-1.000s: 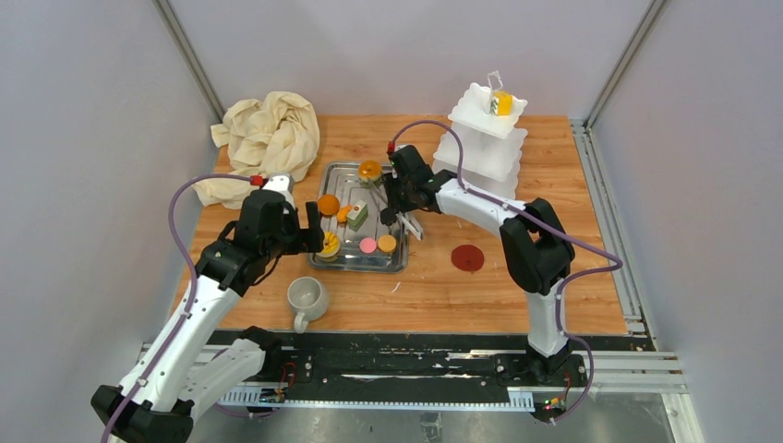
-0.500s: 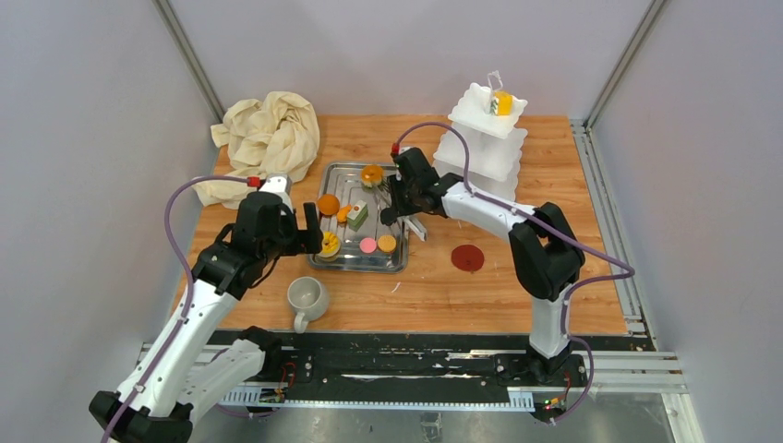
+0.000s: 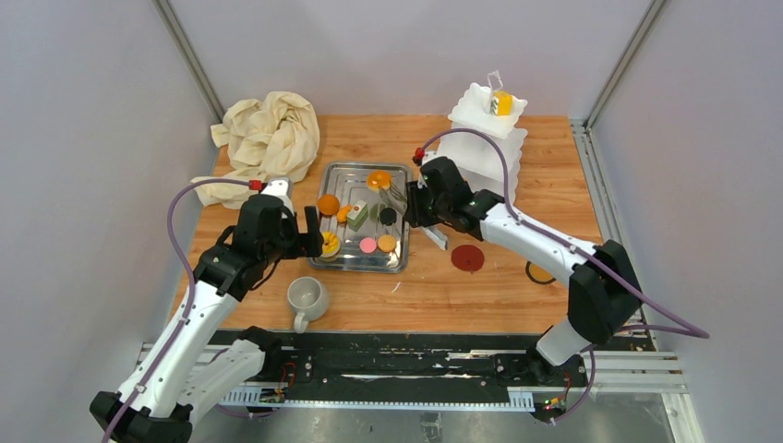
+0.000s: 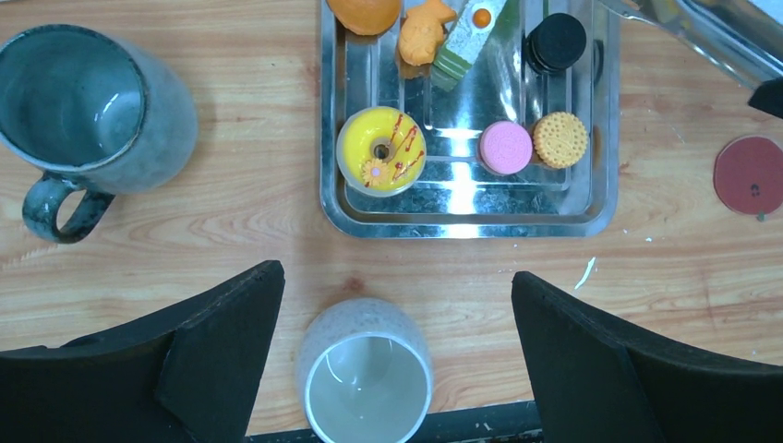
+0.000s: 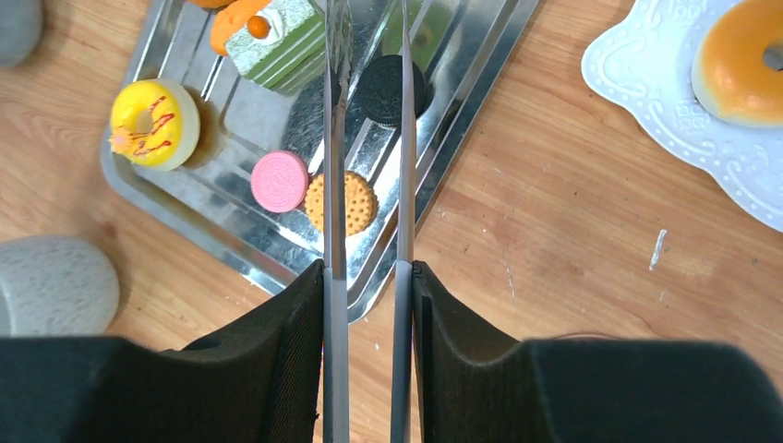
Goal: Serve the afternoon tea
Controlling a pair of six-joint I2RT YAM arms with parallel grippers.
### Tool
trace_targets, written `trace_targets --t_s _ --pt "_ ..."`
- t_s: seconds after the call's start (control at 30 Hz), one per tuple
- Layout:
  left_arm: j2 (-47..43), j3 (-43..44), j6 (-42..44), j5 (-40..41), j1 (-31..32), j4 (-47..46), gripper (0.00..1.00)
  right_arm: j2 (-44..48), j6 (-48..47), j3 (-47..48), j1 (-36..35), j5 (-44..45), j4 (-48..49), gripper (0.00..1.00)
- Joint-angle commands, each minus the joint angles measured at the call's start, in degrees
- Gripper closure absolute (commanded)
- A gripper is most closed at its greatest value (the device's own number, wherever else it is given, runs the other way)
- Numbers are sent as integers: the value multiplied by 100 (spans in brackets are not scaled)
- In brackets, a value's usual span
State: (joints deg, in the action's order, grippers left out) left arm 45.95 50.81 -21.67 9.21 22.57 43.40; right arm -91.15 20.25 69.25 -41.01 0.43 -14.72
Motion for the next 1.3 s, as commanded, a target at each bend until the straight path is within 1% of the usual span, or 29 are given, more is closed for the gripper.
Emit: trace_targets --t_s 0.0,0.2,0.4,0.5,0.57,0.63,0.73,0.93,1.13,1.27 --pt "7 -43 -68 -117 -39 -172 2 428 231 -268 -73 -117 165 99" --pt "34 55 0 -105 -41 -176 2 1246 264 -892 -73 37 -124 100" --pt "190 87 27 -219 -33 -287 2 2473 247 -1711 44 719 -590 100" --pt "265 101 12 -291 -38 -367 2 3116 295 -2042 377 817 -745 100" --pt "313 116 10 -340 -39 -399 2 3489 313 -2186 829 741 -945 99" --pt "355 110 11 -339 -41 -423 2 3676 293 -2264 1258 565 -1114 99" --pt "411 113 -3 -354 -39 -445 2 3815 199 -2347 1744 419 -1239 100" --pt "397 125 -27 -377 -33 -451 2 3738 7 -2357 2278 363 -1300 100" --pt "366 105 -27 -350 -33 -413 2 3319 -113 -2313 2683 276 -1035 99" --pt "346 117 -22 -314 -36 -384 2 2779 -235 -2182 2728 477 -826 99"
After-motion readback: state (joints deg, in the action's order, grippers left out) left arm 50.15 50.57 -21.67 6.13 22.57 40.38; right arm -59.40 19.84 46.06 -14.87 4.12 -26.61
